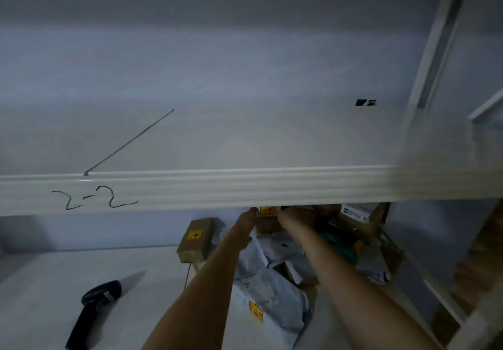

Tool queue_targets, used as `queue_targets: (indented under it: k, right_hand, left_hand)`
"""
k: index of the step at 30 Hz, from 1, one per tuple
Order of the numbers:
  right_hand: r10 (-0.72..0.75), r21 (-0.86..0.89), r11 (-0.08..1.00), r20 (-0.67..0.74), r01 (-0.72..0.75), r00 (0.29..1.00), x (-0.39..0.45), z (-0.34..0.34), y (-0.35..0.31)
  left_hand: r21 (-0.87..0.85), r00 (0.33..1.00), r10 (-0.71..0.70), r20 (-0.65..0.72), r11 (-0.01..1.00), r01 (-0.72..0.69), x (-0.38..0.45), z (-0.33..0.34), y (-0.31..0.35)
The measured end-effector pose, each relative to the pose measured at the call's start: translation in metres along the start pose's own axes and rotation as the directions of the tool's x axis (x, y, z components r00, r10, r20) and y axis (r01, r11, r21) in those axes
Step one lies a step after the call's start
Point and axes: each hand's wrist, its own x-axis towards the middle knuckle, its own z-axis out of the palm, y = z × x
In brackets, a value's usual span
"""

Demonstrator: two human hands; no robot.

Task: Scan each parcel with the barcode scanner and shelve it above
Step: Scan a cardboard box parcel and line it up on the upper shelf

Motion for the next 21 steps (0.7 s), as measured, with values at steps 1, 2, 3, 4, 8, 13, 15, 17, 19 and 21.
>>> queue_targets:
  k: [1, 2, 3, 4, 8, 13, 15, 17, 19, 21]
  right_hand:
    - [0.002, 0.016, 1.0, 0.019, -0.002, 1.0, 0.003, 0.002, 0.0]
    - [0.009, 0.032, 0.999, 0.01, -0.009, 1.0, 0.009, 0.004, 0.002]
    - [0.015, 0.028, 0.999, 0.005, -0.015, 1.0, 0.013, 0.007, 0.004]
    - [0.005, 0.038, 0.999, -0.004, -0.005, 1.0, 0.017, 0.01, 0.007]
    - [-0.049, 0.177, 0.983, -0.021, 0.052, 0.999, 0.021, 0.018, 0.011]
    - [-0.108, 0.32, 0.942, -0.001, 0.103, 0.994, 0.025, 0.029, 0.023]
    - [-0.058, 0.421, 0.906, 0.059, 0.028, 0.997, 0.025, 0.032, 0.028]
    - [-0.018, 0.503, 0.863, 0.141, -0.056, 0.99, 0.025, 0.034, 0.033]
    - [-0.002, 0.598, 0.791, 0.215, -0.13, 0.977, 0.025, 0.036, 0.037]
    - [-0.018, 0.601, 0.778, 0.317, -0.186, 0.948, 0.021, 0.039, 0.04]
  left_hand:
    - [0.015, 1.0, 0.003, 0.01, 1.0, -0.003, 0.004, 0.002, -0.001]
    - [0.028, 1.0, 0.003, 0.011, 1.0, -0.004, 0.007, 0.004, -0.002]
    - [0.037, 1.0, 0.002, 0.01, 0.999, -0.002, 0.011, 0.005, -0.004]
    - [0.035, 1.0, -0.004, 0.003, 0.999, 0.004, 0.013, 0.006, -0.006]
    - [0.009, 0.998, 0.002, -0.055, 1.0, -0.001, 0.02, 0.005, -0.012]
    - [-0.073, 0.997, 0.015, -0.07, 0.997, -0.02, 0.025, -0.001, -0.019]
    - [-0.069, 0.999, 0.033, -0.004, 0.997, -0.033, 0.024, -0.009, -0.021]
    - [-0.074, 0.997, 0.058, 0.06, 0.996, -0.053, 0.017, -0.02, -0.019]
    - [-0.112, 0.99, 0.073, 0.121, 0.992, -0.059, 0.01, -0.032, -0.018]
    - [-0.116, 0.978, 0.065, 0.2, 0.992, -0.042, -0.001, -0.041, -0.017]
